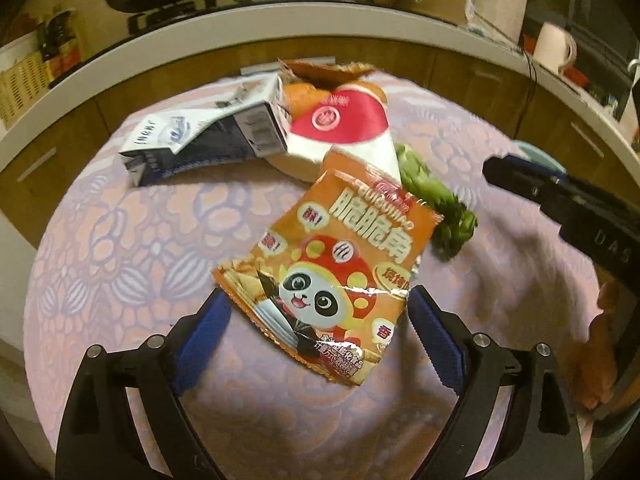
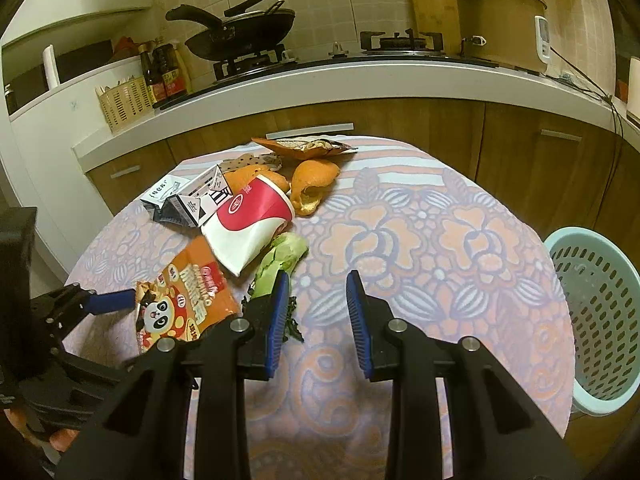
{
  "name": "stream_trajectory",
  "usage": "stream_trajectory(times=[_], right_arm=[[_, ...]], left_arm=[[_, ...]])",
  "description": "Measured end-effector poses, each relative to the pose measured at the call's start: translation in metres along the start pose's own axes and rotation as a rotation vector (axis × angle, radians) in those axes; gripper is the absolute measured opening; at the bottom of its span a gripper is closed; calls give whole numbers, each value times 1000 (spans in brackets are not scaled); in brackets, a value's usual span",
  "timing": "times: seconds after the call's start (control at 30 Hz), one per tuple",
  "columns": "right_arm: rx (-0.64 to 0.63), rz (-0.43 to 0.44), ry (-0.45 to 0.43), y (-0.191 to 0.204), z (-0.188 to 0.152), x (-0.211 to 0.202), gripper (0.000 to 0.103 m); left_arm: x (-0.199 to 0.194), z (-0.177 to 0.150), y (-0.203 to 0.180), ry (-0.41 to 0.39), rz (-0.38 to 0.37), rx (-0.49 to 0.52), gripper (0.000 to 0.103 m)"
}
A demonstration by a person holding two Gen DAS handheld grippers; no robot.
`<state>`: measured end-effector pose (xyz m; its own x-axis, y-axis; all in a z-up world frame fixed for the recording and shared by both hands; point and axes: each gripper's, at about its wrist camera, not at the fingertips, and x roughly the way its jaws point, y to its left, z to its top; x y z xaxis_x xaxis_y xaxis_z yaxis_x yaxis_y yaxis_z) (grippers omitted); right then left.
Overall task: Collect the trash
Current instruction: 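Move both open tools back toward the remaining trash on the table, then grasp the orange panda snack bag with the left tool while the right tool grasps the green vegetable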
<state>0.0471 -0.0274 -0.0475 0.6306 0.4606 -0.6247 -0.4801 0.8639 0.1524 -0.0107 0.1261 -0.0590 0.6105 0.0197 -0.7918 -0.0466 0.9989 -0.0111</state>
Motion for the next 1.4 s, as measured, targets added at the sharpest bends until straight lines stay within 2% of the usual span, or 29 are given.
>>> stream_trajectory(times=[0.23, 0.4, 0.5, 0.57, 0.63, 0.7, 0.73, 0.77, 0.83, 0.97, 1.17, 1.23, 1.4], right_arm=[[-2, 9, 23, 1, -1, 5, 27], [2, 10, 30, 0, -1, 5, 27], [9, 22, 32, 0, 0, 4, 27], [18, 37, 38, -1, 1, 3, 27], [36, 65, 46, -1, 3, 1, 27], [37, 71, 42, 2, 6, -2, 27], [32, 69, 39, 4, 7, -4, 27], [21, 67, 38, 8, 8, -5, 27], [0, 65, 42, 16, 9, -5, 27], [-62, 28, 77, 35, 7, 6, 27], [-56, 0, 161, 40, 2, 35, 27], [-45, -7, 187, 38, 1, 44, 31], [-47, -14, 204, 37, 1, 51, 31]], left_arm=[[6, 0, -12, 29, 8, 65, 95], [6, 0, -12, 28, 8, 74, 94], [4, 1, -12, 6, 10, 76, 78], [1, 1, -9, -11, 7, 81, 58], [-2, 0, -5, -25, 4, 80, 48], [-5, -1, 1, -36, -3, 68, 32], [-5, 0, 4, -38, -7, 58, 19], [-6, 1, 9, -39, -12, 41, 11], [-7, 1, 18, -42, -38, -6, 5], [-15, -2, 26, -73, -60, -53, 0], [-21, -6, 33, -86, -77, -80, 0], [-23, -7, 37, -88, -97, -97, 0], [-30, -9, 46, -109, -164, -146, 0]])
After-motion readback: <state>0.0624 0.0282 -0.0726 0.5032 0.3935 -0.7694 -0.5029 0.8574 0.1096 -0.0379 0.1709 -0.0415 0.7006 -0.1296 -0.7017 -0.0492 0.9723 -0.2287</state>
